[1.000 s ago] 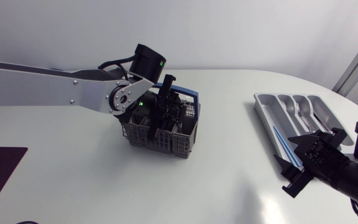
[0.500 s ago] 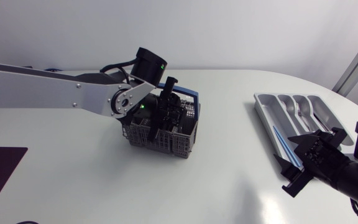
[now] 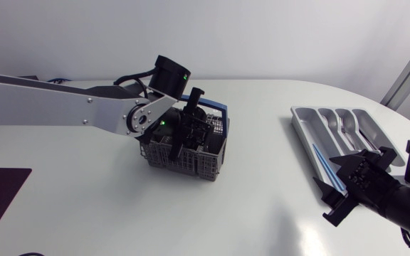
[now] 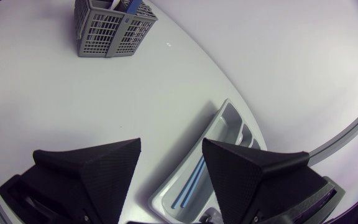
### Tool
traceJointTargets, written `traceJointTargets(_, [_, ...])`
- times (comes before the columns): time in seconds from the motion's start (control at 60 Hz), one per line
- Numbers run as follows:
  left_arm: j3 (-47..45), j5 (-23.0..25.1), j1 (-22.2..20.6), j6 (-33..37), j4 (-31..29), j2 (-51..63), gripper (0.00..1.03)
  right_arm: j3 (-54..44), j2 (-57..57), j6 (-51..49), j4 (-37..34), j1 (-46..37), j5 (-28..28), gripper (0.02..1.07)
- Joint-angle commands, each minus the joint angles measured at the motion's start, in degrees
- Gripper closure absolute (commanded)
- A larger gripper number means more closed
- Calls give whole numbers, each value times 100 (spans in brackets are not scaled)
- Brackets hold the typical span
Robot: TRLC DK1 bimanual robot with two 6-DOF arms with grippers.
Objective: Sort the cutlery from the basket into the organizer compartments.
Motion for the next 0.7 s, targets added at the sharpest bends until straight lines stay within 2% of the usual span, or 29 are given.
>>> traceJointTargets(0.0, [-333,49,-66,260,-158,-29,97,-139,-24,119,16,43,36,35])
traceJointTargets(0.167, [-456,49,-119,304,-176,-187,100,-166,-68,101,-2,34,36,35])
traceJointTargets(0.683, [-508,49,-172,295,-316,-829,100,-131,-279,92,-195,43,45,35])
